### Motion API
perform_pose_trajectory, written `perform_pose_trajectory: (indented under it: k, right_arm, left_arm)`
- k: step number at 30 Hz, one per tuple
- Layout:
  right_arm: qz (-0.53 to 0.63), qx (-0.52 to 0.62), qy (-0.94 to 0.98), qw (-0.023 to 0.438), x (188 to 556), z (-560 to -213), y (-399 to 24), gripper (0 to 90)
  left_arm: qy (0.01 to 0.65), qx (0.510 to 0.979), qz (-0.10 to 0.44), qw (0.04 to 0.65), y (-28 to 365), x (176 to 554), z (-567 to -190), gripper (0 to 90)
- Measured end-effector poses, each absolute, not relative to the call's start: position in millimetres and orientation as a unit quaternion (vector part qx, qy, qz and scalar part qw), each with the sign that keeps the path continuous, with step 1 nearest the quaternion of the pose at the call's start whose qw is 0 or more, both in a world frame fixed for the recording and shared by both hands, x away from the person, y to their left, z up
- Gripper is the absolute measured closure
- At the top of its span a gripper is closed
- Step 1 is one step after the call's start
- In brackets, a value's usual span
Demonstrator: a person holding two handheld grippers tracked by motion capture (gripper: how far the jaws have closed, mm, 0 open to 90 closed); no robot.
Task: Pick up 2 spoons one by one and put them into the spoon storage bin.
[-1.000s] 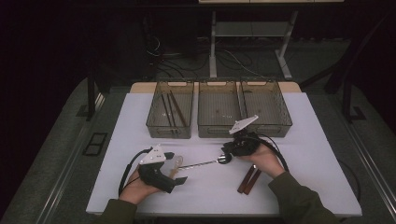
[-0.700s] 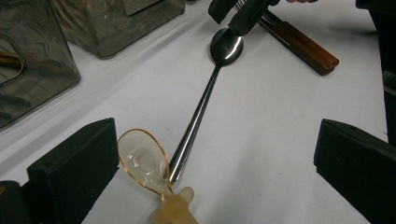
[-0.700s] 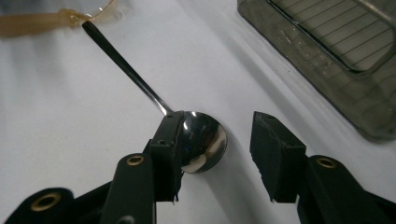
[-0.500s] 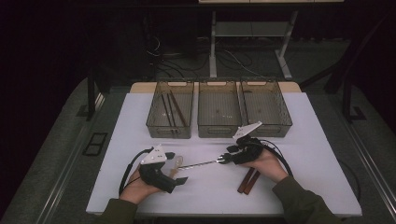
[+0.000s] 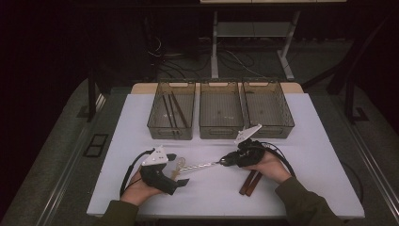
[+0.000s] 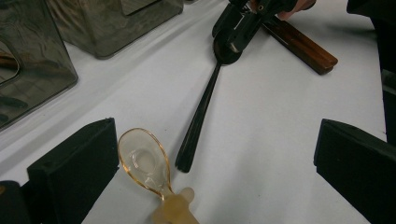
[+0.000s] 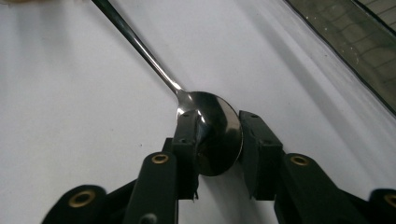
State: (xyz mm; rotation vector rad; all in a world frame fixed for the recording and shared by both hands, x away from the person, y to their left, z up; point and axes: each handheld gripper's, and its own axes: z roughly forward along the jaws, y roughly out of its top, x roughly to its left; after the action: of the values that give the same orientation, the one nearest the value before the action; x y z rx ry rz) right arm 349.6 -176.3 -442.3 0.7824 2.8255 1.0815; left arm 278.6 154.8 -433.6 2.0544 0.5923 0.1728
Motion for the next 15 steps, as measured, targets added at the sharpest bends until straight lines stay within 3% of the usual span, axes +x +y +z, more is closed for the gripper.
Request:
perform_pose_trajectory:
  k: [15]
  right_arm:
    - [0.341, 0.216, 0.915, -0.013, 348, -440, -190, 86.8]
  left_arm:
    - [0.242, 0.841, 0.072, 0.478, 155, 279, -433, 0.0]
